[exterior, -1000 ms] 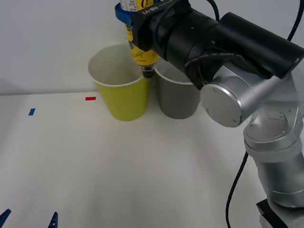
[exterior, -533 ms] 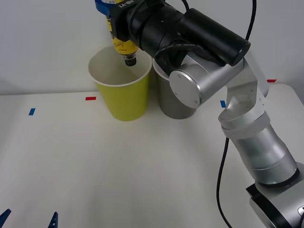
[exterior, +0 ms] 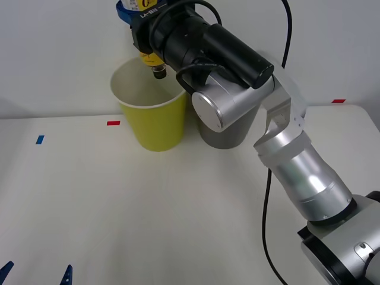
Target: Put cans in the gray bin and PET bottles in the light green bin.
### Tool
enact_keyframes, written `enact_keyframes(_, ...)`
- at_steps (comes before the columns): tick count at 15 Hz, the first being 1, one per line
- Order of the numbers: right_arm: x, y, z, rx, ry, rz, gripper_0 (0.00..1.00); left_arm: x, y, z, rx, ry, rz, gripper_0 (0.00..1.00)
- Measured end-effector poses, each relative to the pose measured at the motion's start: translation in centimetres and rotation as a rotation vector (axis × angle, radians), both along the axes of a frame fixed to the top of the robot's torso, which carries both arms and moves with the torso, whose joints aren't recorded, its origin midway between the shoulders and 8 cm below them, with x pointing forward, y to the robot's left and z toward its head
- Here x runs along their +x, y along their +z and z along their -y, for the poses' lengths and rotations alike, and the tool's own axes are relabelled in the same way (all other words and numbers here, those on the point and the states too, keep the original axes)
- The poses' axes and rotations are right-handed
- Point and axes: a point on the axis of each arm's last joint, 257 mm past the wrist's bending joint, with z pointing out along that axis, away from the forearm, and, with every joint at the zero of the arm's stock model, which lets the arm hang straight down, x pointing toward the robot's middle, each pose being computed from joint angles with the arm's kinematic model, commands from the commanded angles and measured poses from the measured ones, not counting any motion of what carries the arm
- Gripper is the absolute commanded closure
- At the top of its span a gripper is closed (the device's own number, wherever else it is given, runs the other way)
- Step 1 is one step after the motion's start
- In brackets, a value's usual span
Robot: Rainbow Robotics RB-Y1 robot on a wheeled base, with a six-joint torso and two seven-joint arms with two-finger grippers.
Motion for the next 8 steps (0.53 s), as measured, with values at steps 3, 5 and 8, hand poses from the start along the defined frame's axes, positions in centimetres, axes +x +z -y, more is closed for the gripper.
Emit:
enact_keyframes(3,0.5,-0.3,-0.5,-0.006,-0.001,-0.012,1.00,0.0,0.0,0.0,0.000,0.000,0.000,0.00)
enact_keyframes(5,0.6,0.0,-0.8,-0.003,0.004,-0.015,1.00,0.0,0.0,0.0,0.000,0.000,0.000,0.00)
enact_keyframes(8,0.8,-0.2,-1.4,-0.004,0.008,-0.026,1.00,0.0,0.0,0.0,0.000,0.000,0.000,0.00)
